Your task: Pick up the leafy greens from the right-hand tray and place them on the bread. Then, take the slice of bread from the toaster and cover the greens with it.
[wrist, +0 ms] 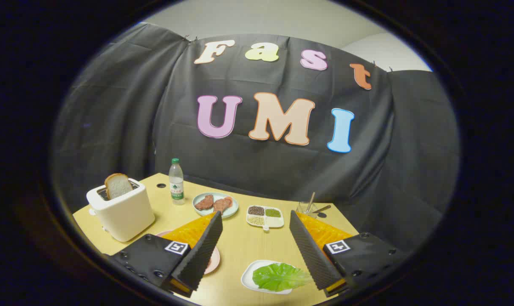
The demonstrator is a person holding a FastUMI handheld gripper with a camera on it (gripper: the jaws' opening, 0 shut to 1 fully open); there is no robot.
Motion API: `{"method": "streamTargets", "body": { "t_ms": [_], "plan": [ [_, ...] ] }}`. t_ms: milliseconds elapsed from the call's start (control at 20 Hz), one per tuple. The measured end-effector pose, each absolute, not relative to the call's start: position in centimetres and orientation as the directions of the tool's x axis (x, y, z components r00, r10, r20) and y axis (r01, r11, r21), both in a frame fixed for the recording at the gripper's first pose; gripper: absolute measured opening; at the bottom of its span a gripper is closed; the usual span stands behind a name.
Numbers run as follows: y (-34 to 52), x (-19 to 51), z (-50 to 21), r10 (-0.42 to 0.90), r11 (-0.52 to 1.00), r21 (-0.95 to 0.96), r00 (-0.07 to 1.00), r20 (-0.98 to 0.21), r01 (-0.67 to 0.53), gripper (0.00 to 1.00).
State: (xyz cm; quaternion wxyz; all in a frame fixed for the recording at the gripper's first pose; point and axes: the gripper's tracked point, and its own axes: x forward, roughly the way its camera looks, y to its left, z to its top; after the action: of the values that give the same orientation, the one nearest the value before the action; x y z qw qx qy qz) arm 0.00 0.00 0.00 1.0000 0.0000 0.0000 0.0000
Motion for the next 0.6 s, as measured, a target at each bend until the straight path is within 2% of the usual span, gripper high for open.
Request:
{"method": "streamTargets", "body": {
  "t_ms": [600],
  "plan": [
    [-0.5,0.1,-1.8,0.027,1.0,0.017,0.999,-0.046,-0.027,1.0]
  ]
}}
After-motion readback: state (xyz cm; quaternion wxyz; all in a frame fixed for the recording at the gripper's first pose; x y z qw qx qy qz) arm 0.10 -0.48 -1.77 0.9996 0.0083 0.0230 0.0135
